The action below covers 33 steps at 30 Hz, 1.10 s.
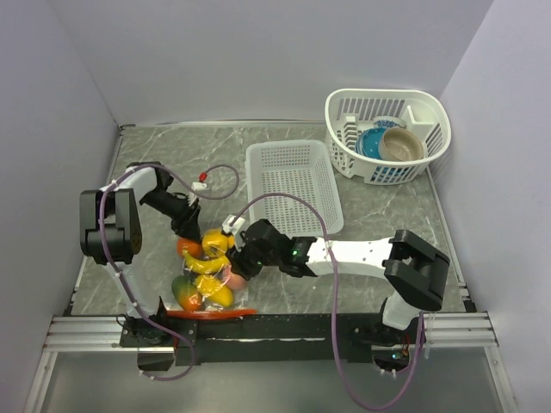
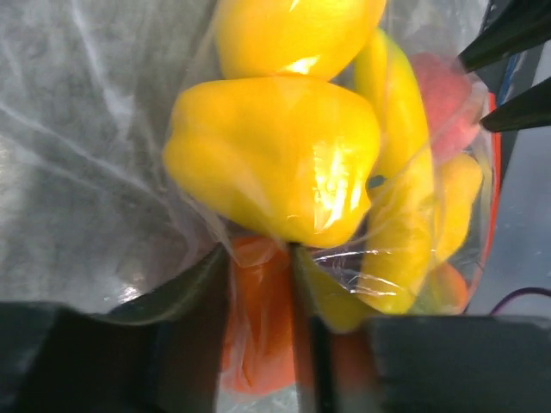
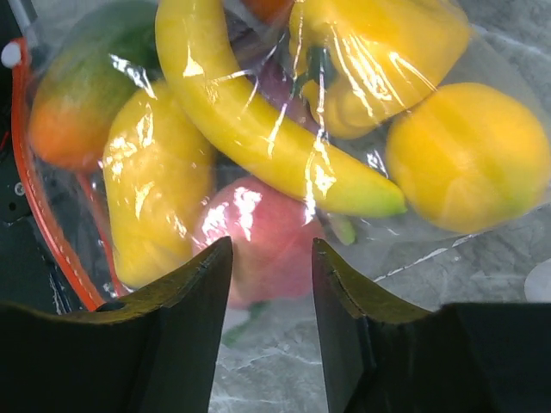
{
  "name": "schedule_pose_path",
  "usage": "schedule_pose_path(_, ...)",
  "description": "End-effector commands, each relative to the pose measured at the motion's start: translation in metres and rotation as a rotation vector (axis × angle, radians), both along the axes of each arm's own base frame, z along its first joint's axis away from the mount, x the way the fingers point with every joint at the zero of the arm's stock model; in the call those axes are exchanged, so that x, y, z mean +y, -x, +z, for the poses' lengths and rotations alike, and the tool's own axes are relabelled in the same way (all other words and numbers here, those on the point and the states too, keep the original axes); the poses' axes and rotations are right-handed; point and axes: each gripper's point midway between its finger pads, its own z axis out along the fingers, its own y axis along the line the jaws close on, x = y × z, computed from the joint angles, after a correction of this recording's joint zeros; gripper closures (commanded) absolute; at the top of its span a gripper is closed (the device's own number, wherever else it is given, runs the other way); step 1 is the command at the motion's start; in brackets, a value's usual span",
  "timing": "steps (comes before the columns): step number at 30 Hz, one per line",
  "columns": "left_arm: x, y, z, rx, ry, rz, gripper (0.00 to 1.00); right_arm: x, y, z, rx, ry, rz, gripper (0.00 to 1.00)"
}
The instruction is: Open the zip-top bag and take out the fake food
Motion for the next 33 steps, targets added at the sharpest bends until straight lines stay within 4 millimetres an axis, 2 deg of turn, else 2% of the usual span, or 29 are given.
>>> schedule_pose_path(1,0.008,-0.017,-0.024,-0.081,-0.083,-0.022,0.73,0.015,-0.013,0.021,-0.043,-0.046,-0.023,0.52)
schedule_pose_path(3,0.014,-0.028,-0.018,-0.109,-0.083,0.009,0.81,0.015,-0.015,0.021,-0.048,-0.044,-0.030,0.52)
schedule_pose_path(7,0.031,-0.063,0.002,-0.189,-0.072,0.103,0.85,0.015,-0.019,0.021,-0.060,-0.036,-0.042,0.52)
schedule_pose_path(11,0.069,-0.084,0.009,-0.238,-0.112,0.211,0.89,0.017,-0.025,0.024,-0.076,-0.033,-0.055,0.51)
schedule_pose_path(14,0.094,-0.084,0.008,-0.245,-0.151,0.255,0.89,0.018,-0.029,0.027,-0.092,-0.041,-0.070,0.46)
schedule_pose_path(17,0.108,-0.077,0.002,-0.235,-0.193,0.268,0.89,0.020,-0.034,0.037,-0.118,-0.071,-0.085,0.39)
schedule_pose_path(21,0.110,-0.068,-0.003,-0.241,-0.224,0.263,0.89,0.025,-0.041,0.046,-0.161,-0.089,-0.097,0.36)
schedule_pose_path(23,0.110,-0.068,-0.004,-0.237,-0.228,0.261,0.89,0.028,-0.045,0.043,-0.171,-0.077,-0.097,0.33)
schedule_pose_path(27,0.115,-0.072,-0.004,-0.257,-0.255,0.273,0.88,0.039,-0.052,0.026,-0.186,-0.027,-0.077,0.27)
schedule_pose_path(29,0.123,-0.074,-0.008,-0.264,-0.303,0.298,0.89,0.044,-0.052,0.023,-0.183,-0.022,-0.066,0.23)
schedule_pose_path(33,0.140,-0.080,-0.016,-0.293,-0.404,0.353,0.92,0.046,-0.045,0.022,-0.165,-0.044,-0.048,0.23)
